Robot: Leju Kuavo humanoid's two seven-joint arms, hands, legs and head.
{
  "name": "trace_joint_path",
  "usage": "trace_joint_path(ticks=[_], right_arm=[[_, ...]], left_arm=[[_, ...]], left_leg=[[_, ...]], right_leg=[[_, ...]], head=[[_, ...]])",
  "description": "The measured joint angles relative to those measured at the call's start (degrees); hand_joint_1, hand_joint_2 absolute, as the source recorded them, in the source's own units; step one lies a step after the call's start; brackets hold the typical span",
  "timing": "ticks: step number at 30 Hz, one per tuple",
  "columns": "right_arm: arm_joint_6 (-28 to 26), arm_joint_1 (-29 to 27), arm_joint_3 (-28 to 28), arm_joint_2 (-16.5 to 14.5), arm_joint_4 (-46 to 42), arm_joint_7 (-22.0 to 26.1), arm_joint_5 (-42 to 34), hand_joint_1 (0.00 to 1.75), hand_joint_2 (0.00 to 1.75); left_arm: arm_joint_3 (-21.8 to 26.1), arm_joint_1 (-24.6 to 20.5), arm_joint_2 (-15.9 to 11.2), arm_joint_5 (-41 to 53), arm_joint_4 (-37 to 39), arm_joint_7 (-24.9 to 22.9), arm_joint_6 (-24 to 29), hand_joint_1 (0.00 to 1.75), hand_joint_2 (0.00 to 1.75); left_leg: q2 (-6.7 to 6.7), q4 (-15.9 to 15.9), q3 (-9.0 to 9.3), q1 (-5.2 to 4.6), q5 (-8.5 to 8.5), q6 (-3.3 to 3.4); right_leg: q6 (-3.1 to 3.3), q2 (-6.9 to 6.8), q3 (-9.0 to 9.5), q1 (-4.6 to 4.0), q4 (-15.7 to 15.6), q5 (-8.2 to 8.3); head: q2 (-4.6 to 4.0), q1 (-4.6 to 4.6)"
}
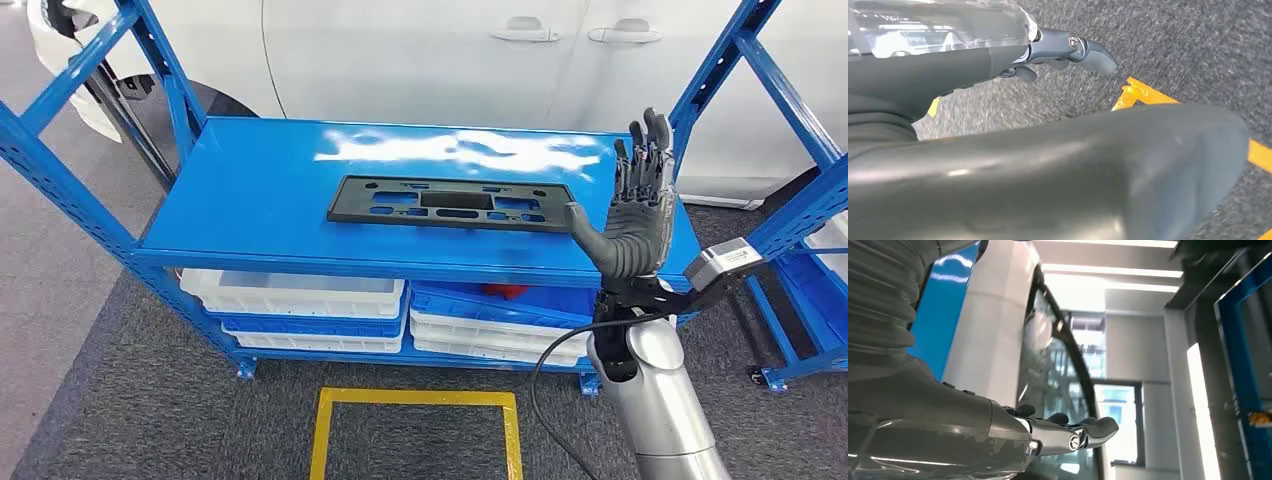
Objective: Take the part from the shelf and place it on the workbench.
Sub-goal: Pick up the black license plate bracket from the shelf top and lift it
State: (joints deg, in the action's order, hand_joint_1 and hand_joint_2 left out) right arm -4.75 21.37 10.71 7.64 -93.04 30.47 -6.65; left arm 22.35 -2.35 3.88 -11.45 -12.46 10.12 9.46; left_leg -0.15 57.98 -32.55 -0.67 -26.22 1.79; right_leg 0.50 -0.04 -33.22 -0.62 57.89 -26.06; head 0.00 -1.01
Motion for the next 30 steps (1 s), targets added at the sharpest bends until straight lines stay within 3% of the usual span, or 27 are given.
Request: trace_joint_path(ticks=[2,4,7,8,9,10,12,14,17,19,22,23,24,25,28,30], right_arm=[[0.0,0.1,0.3,-0.1,0.0,-0.1,-0.1,0.0,1.75],[0.0,0.9,1.6,-0.2,0.1,-0.3,-0.3,0.0,1.75],[-0.3,2.5,5.4,-0.7,0.6,-1.2,0.0,0.0,1.75],[-0.6,2.9,6.8,-1.1,1.1,-1.5,0.5,0.0,1.75],[-0.9,3.4,8.3,-1.4,1.7,-1.8,1.1,0.0,1.75],[-1.4,4.0,9.9,-1.7,2.3,-2.0,1.9,0.0,1.75],[-2.4,5.4,12.8,-2.2,3.4,-2.6,4.1,0.0,1.75],[-3.7,6.7,15.2,-2.6,4.4,-3.1,6.8,0.0,1.75],[-5.6,7.9,18.1,-3.2,5.9,-4.0,11.7,0.0,1.75],[-6.9,8.4,19.5,-3.4,6.6,-4.5,14.9,0.0,1.75],[-9.0,9.8,22.1,-3.9,8.7,-5.6,20.1,0.0,1.75],[-9.6,10.1,23.1,-4.1,9.6,-6.0,21.9,0.0,1.75],[-10.2,10.3,24.1,-4.3,10.4,-6.4,23.6,0.0,1.75],[-10.8,10.5,25.0,-4.6,11.3,-6.8,25.4,0.0,1.75],[-12.5,12.1,27.5,-5.5,13.7,-8.2,30.5,0.0,1.75],[-13.5,13.2,28.9,-6.1,15.4,-9.2,33.8,0.0,1.75]], left_arm=[[-0.1,0.0,0.0,0.0,0.0,0.0,0.0,0.0,0.0],[-0.7,0.1,0.0,0.0,0.0,0.1,0.1,0.0,0.0],[-2.1,0.1,-0.1,0.0,0.0,0.3,0.5,0.0,0.0],[-2.5,0.1,-0.2,0.0,0.0,0.4,0.6,0.0,0.0],[-2.9,0.1,-0.3,0.0,0.0,0.4,0.6,0.0,0.0],[-3.4,0.1,-0.4,0.0,0.0,0.4,0.6,0.0,0.0],[-4.2,0.1,-0.5,0.0,0.0,0.4,0.7,0.0,0.0],[-4.8,0.0,-0.6,0.0,0.0,0.4,0.7,0.0,0.0],[-5.3,0.0,-0.6,0.0,0.0,0.2,0.7,0.0,0.0],[-5.5,0.1,-0.7,0.0,0.0,0.1,0.7,0.0,0.0],[-6.0,0.0,-0.7,0.1,0.0,-0.1,0.8,0.0,0.0],[-6.3,0.0,-0.7,0.1,0.0,-0.2,0.8,0.0,0.0],[-6.4,0.0,-0.7,0.2,0.0,-0.3,0.8,0.0,0.0],[-6.6,0.1,-0.7,0.2,0.0,-0.3,0.8,0.0,0.0],[-6.9,0.1,-0.7,0.2,0.0,-0.4,0.8,0.0,0.0],[-7.2,0.0,-0.6,0.3,0.1,-0.5,0.8,0.0,0.0]], left_leg=[[-0.03,0.0,0.03,-0.04,-0.14,-0.27],[-0.1,2.1,-0.79,0.01,-1.63,-0.95],[-0.12,12.3,-5.61,0.72,-6.57,-2.07],[-0.11,14.9,-6.99,1.02,-7.21,-2.4],[-0.09,15.7,-7.55,1.29,-6.82,-2.69],[-0.08,14.1,-6.96,1.54,-5.3,-2.95],[-0.08,6.7,-3.55,1.95,-1.37,-3.42],[-0.25,1.4,-1.14,1.98,0.36,-3.1],[-0.4,0.6,-1.03,1.72,0.37,-1.7],[-0.38,0.4,-1.01,1.77,0.58,-0.95],[-0.27,0.3,-1.06,1.55,0.63,-0.35],[-0.27,0.3,-1.05,1.4,0.59,-0.26],[-0.3,0.3,-1.0,1.24,0.55,-0.17],[-0.34,0.3,-0.92,1.05,0.51,-0.12],[-0.42,0.3,-0.69,0.57,0.4,-0.07],[-0.36,0.3,-0.94,0.73,0.45,-0.43]], right_leg=[[0.04,-0.11,0.26,0.28,-0.5,0.26],[0.2,-0.24,0.67,0.77,-1.4,0.67],[0.37,-0.27,0.8,1.01,-1.7,0.82],[0.33,-0.28,0.8,1.06,-1.6,0.79],[0.25,-0.27,0.81,1.15,-1.6,0.74],[0.08,-0.23,0.86,1.3,-1.4,0.63],[-0.55,-0.15,0.93,1.57,-1.0,0.22],[-1.33,-0.07,0.72,1.54,-0.4,-0.17],[-2.24,-0.03,0.5,1.54,-0.3,-0.2],[-2.66,-0.03,-0.27,1.73,1.5,-1.56],[-2.89,-0.03,-5.19,1.77,11.9,-6.53],[-2.82,-0.03,-6.78,1.75,15.0,-7.38],[-2.62,-0.03,-7.51,1.68,16.3,-7.18],[-2.27,-0.03,-7.19,1.53,15.3,-5.95],[-0.16,-0.1,-2.36,0.57,4.3,-0.43],[0.79,-0.15,-0.86,-0.08,0.5,0.51]], head=[[0.0,0.0],[0.0,-0.02],[0.0,-0.06],[0.0,-0.05],[0.0,-0.05],[0.0,-0.06],[0.0,-0.06],[0.0,-0.06],[0.0,0.03],[0.0,0.23],[0.0,0.57],[0.0,0.58],[0.0,0.6],[0.0,0.61],[0.0,0.44],[0.0,0.29]])
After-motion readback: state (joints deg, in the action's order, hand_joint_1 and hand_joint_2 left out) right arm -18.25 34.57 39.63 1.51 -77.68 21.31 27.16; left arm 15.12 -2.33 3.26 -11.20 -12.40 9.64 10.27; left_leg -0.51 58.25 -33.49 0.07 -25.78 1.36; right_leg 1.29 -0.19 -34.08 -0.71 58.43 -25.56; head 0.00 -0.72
